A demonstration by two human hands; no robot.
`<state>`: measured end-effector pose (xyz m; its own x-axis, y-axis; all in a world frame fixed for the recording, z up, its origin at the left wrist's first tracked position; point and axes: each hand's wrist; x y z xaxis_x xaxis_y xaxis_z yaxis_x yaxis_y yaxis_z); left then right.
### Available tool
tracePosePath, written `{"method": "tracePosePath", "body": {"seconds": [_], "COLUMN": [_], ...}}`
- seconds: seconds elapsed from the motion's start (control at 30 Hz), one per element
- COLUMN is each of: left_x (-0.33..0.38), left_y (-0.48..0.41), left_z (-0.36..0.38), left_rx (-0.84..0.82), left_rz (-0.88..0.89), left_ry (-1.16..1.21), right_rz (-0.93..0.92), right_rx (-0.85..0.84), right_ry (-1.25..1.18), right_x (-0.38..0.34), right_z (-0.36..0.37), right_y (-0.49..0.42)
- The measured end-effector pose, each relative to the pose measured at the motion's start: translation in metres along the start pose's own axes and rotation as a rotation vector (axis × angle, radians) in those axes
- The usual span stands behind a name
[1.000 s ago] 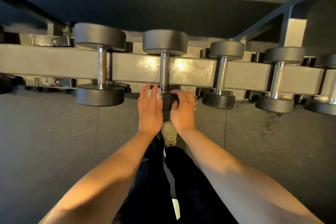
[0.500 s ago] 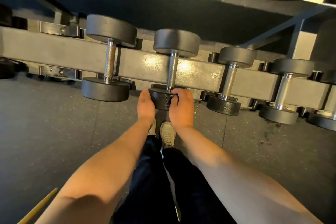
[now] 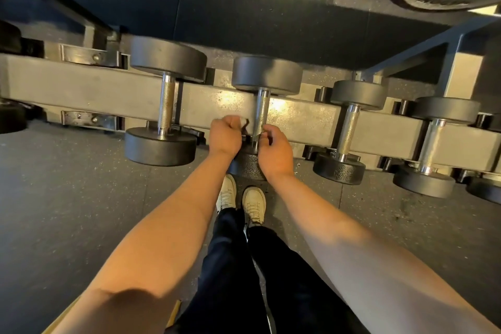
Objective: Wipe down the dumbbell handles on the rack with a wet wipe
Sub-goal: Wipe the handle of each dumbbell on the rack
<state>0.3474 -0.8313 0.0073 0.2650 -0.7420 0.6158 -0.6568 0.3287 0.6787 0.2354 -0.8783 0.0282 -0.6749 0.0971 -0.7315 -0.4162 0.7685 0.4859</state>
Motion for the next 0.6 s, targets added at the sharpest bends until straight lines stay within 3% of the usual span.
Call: {"method": "tracePosePath", "body": {"seconds": [0.1, 0.3, 0.4, 0.53, 0.6], "left_x": [0.033, 0.032, 0.025, 0.025, 0.024], "left_y": [-0.009, -0.013, -0.021, -0.024, -0.021], "left_z": [0.014, 0.03, 0.026, 0.02, 0.018], "left_rx": [-0.05, -0.222, -0.26, -0.383, -0.437], "left_rz": [0.041, -0.103, -0.174, -0.077, -0.061], "left_ry": [0.148, 0.321, 0.104, -0.49, -0.604], "right_rz": [0.079, 0.105, 0.096, 0.113, 0.098], "right_rx": [0.009, -0.006, 0.004, 0.009, 0.003], "right_ry": [-0.072, -0.044, 0.001, 0.016, 0.033], "right_x": [0.001, 0.001, -0.001, -0.004, -0.005], "right_z": [0.001, 0.0, 0.004, 0.007, 0.009], "right_y": [-0.015, -0.016, -0.016, -0.017, -0.017]}}
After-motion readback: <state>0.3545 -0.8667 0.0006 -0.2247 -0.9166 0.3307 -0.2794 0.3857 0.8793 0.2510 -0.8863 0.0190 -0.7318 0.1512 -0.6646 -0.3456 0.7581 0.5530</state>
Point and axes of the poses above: each hand's wrist, its own y-axis away from the middle knuckle, its own z-axis out of the palm, x = y × z, and after that the axes turned 5 degrees about -z, right-handed
